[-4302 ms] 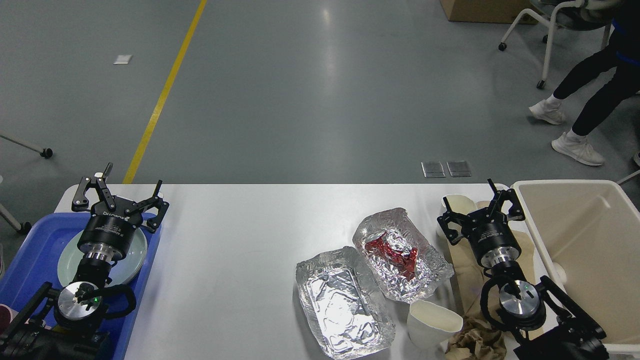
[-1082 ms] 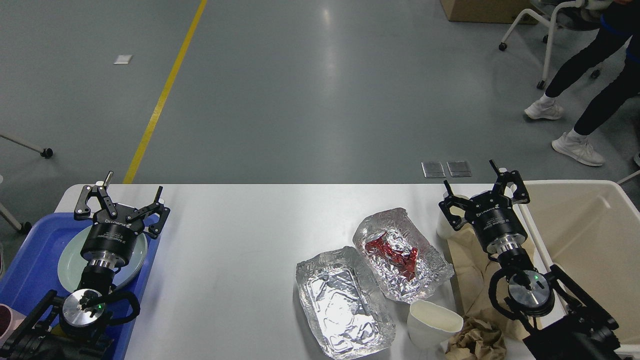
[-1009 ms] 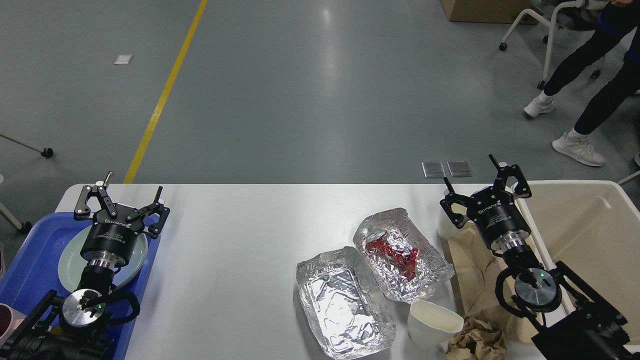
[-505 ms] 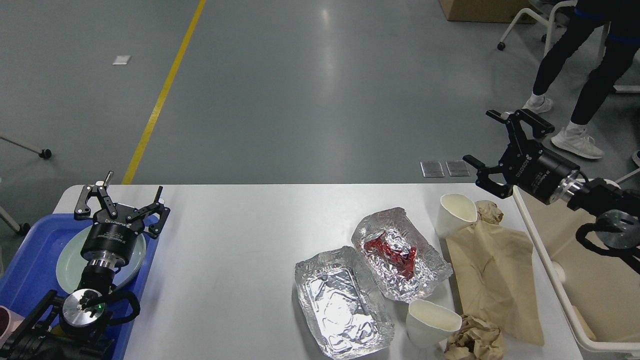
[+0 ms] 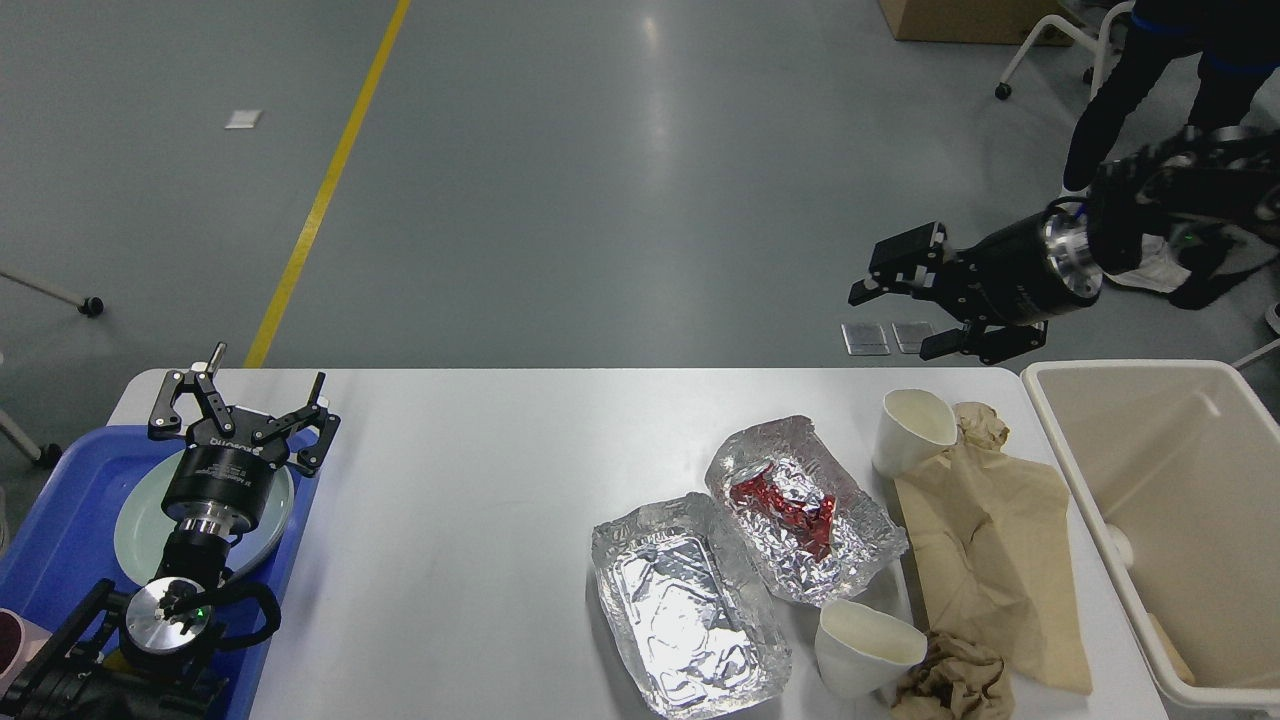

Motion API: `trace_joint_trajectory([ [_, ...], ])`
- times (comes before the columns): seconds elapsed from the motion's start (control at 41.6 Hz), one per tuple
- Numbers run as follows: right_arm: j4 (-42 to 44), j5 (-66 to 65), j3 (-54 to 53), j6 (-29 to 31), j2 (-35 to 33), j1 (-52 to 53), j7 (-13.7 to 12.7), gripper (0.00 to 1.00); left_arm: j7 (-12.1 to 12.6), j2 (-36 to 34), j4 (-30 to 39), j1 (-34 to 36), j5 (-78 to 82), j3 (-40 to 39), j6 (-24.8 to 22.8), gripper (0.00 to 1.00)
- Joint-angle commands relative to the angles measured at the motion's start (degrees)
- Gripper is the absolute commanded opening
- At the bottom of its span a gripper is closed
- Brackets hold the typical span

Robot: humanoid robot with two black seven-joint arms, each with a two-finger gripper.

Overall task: Tidy desktop
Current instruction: 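Lift the right gripper and reach toward the crumpled brown paper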

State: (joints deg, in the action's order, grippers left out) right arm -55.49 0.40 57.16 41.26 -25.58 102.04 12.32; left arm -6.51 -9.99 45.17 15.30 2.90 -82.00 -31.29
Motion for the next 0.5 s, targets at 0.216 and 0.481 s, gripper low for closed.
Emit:
trace_joint_trajectory([
  [0.216,-22.5,0.3,11.5,1.5,15.6,24.7,-15.4,1.0,0.0,0.0,0.0,0.0,0.0,0.0,0.0,0.96],
  [0.481,-36.2,-0.5,13.4,-4.3,15.3,32.8,-23.9,1.0,0.0,0.0,0.0,0.0,0.0,0.0,0.0,0.96],
])
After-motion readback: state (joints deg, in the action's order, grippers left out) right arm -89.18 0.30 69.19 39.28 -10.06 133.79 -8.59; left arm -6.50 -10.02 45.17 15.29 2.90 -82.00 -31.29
